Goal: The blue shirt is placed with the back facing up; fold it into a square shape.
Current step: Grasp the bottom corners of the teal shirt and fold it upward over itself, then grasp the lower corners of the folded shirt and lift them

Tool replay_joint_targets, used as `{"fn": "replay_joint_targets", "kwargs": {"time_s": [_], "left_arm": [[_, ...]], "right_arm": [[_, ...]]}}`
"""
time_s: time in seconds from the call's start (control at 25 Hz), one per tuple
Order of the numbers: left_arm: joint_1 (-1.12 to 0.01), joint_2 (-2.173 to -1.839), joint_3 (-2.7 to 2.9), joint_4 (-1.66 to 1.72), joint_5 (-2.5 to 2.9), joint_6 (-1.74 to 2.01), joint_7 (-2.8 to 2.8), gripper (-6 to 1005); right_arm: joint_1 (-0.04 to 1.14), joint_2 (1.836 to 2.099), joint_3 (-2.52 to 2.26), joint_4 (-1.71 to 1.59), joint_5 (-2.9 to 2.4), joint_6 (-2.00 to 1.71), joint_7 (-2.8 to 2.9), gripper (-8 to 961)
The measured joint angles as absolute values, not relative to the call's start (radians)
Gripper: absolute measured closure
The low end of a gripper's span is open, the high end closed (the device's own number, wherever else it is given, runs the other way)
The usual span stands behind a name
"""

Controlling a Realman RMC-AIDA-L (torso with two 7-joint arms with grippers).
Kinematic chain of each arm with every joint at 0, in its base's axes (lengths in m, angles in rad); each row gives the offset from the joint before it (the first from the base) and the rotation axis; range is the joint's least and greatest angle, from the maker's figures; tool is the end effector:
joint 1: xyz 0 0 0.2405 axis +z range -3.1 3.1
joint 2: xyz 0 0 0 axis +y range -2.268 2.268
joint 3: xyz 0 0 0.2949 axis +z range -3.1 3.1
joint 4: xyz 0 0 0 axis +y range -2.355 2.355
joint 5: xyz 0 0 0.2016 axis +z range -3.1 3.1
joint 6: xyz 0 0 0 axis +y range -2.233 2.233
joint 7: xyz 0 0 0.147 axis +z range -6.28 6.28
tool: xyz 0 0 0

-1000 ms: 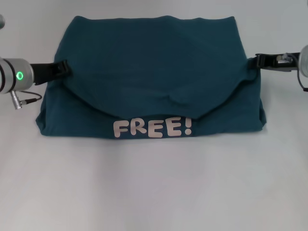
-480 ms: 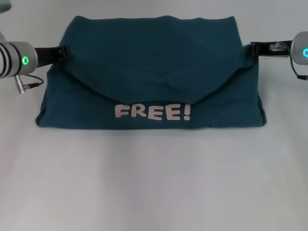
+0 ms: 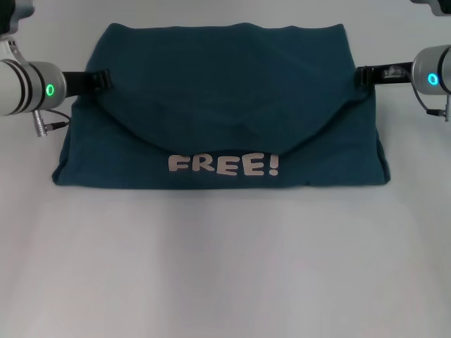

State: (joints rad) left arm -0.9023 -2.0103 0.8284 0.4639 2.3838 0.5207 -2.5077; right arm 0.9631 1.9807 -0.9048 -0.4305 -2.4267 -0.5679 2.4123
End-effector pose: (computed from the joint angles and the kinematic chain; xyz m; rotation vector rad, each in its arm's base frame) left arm -0.2675 0.5121 0.0072 -1.7813 -1.3281 -0.3609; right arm 0.2456 0.5216 0.0040 -1.9614 1.1408 0.1989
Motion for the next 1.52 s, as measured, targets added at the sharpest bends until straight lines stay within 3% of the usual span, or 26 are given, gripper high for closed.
{"fn": "replay_joint_targets", "kwargs": {"time_s": [0.88,0.96,1.08,1.32,1.4,1.52], "left_arm": [[-0.895,-2.031,0.863,0.469,2.384,0.488,-2.504,936],[-0.891,-2.033,0.857,0.473,2.381,0.488,-2.509,884],[-0.874,-2.040,0.846,0.502,2.376,0.493,-2.528,807],[-0.734,-2.102,0.840,0.716,2.306,0.502,-2.590,596],[-0.696,-2.109,0.841,0.759,2.273,0.526,-2.586,506],[-0.655,-2.093,0.829,0.773,2.204,0.606,-2.586,480]], "right_arm": [[0.981,1.984,-1.015,-0.392,-2.450,-0.533,2.414,809],[0.976,1.984,-1.009,-0.390,-2.453,-0.530,2.416,807],[0.962,1.978,-0.989,-0.405,-2.448,-0.552,2.428,570],[0.852,1.975,-0.857,-0.552,-2.374,-0.696,2.431,422],[0.799,1.976,-0.847,-0.610,-2.311,-0.761,2.429,372],[0.729,1.967,-0.839,-0.658,-2.199,-0.867,2.418,306]]}}
